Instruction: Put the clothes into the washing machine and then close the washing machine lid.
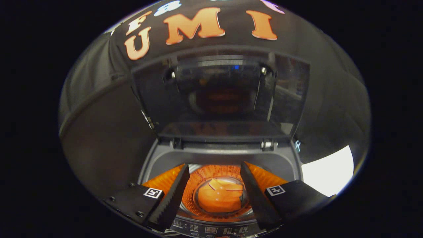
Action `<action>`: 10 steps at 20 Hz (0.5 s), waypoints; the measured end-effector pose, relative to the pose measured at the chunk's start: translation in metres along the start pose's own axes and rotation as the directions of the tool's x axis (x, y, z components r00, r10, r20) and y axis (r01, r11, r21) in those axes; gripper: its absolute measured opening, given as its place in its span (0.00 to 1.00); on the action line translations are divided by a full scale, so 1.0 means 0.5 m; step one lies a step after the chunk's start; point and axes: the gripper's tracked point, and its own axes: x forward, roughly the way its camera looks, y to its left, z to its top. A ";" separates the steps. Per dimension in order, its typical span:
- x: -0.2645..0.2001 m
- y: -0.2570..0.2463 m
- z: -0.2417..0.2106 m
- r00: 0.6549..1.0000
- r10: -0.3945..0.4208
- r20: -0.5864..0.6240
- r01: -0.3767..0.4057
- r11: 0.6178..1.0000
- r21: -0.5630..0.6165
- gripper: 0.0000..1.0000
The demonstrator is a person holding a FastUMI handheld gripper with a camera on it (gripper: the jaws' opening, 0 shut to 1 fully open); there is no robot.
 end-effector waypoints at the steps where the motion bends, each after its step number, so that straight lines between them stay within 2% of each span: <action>1: -0.012 -0.002 0.035 0.999 0.009 0.033 -0.010 1.000 0.012 0.98; 5: -0.071 -0.008 0.189 0.986 0.018 0.166 -0.021 1.000 0.015 0.99; 10: -0.080 -0.006 0.367 0.961 0.017 0.275 -0.013 1.000 -0.016 0.99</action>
